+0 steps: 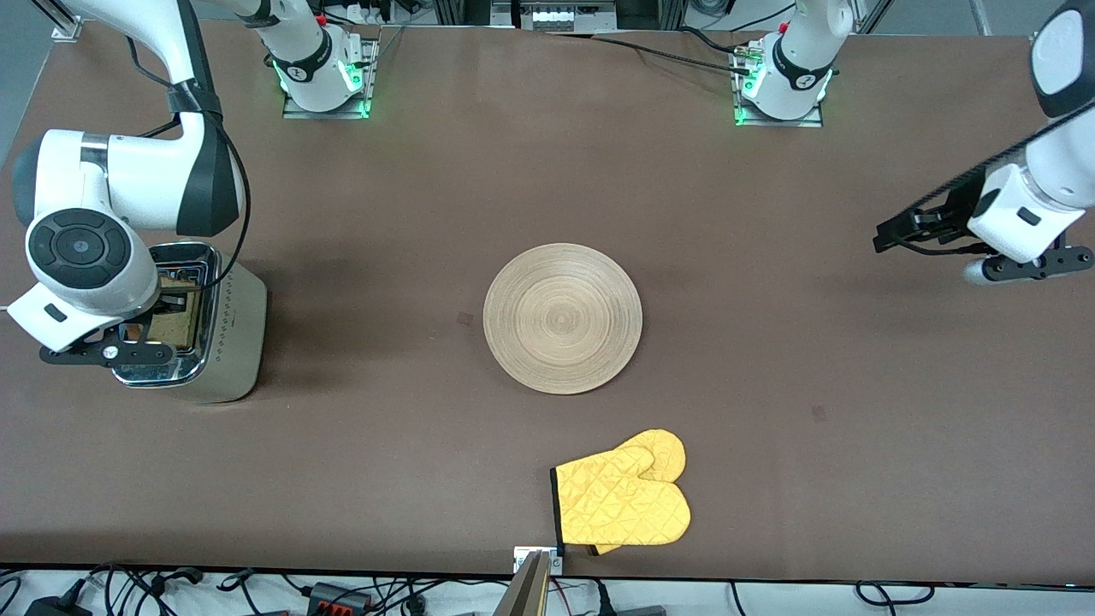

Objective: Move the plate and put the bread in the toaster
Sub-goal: 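Lower the bread into the toaster slot with the right gripper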

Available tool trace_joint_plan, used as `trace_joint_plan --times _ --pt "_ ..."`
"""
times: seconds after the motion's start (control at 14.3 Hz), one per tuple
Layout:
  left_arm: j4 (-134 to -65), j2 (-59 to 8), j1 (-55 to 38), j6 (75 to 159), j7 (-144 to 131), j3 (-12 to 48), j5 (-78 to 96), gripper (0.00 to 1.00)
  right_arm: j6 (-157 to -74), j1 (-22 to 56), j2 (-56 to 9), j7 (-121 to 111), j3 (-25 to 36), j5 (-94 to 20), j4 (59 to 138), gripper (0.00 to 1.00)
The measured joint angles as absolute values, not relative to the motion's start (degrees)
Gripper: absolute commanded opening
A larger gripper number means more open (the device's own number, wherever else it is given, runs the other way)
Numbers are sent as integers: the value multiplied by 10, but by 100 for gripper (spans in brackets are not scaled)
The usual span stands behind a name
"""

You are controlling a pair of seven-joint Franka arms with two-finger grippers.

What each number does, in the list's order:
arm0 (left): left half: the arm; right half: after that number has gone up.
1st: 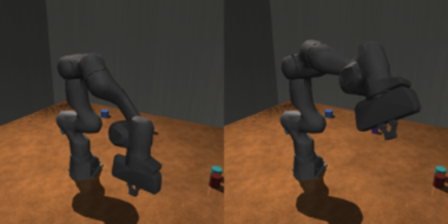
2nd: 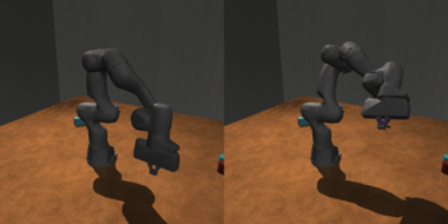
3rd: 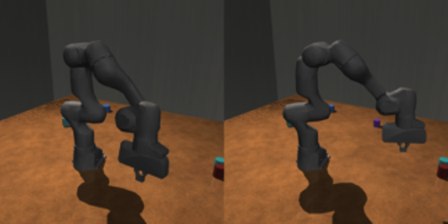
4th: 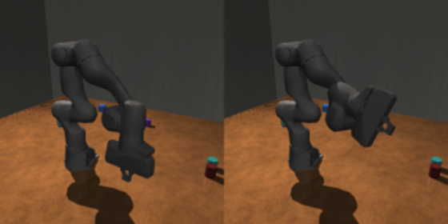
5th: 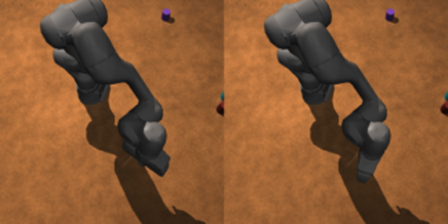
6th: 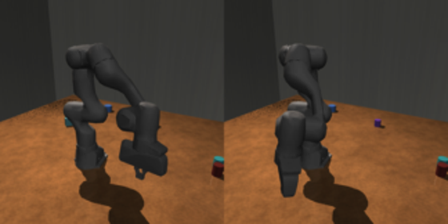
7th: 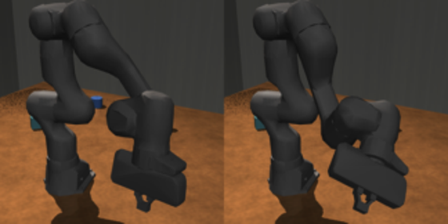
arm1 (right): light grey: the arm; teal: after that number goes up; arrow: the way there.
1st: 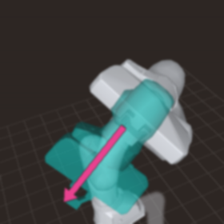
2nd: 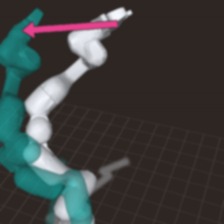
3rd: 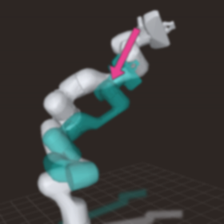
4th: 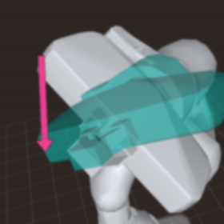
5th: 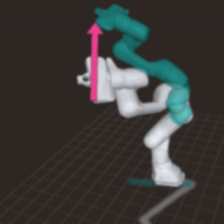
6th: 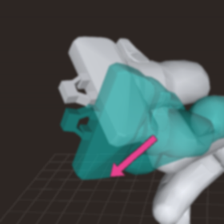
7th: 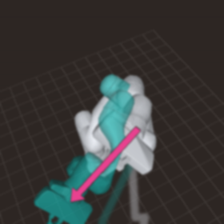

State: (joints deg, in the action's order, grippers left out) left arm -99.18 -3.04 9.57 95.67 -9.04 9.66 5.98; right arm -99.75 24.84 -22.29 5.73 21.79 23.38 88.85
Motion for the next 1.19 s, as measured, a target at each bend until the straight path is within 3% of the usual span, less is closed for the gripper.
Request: trace_joint_plan --times 0.98,1.05,1.12,1.19 --pt "-982 -24 110 987 -50 125 8 100 -1007 218 -228 57 218 144 920 0" --pt "-982 -24 110 987 -50 125 8 100 -1008 213 -228 56 218 137 921 12" --pt "-982 -23 110 986 -50 125 8 100 -1008 209 -228 56 218 131 921 70" --pt "-982 -23 110 986 -50 125 8 100 -1008 205 -228 56 218 123 922 100"
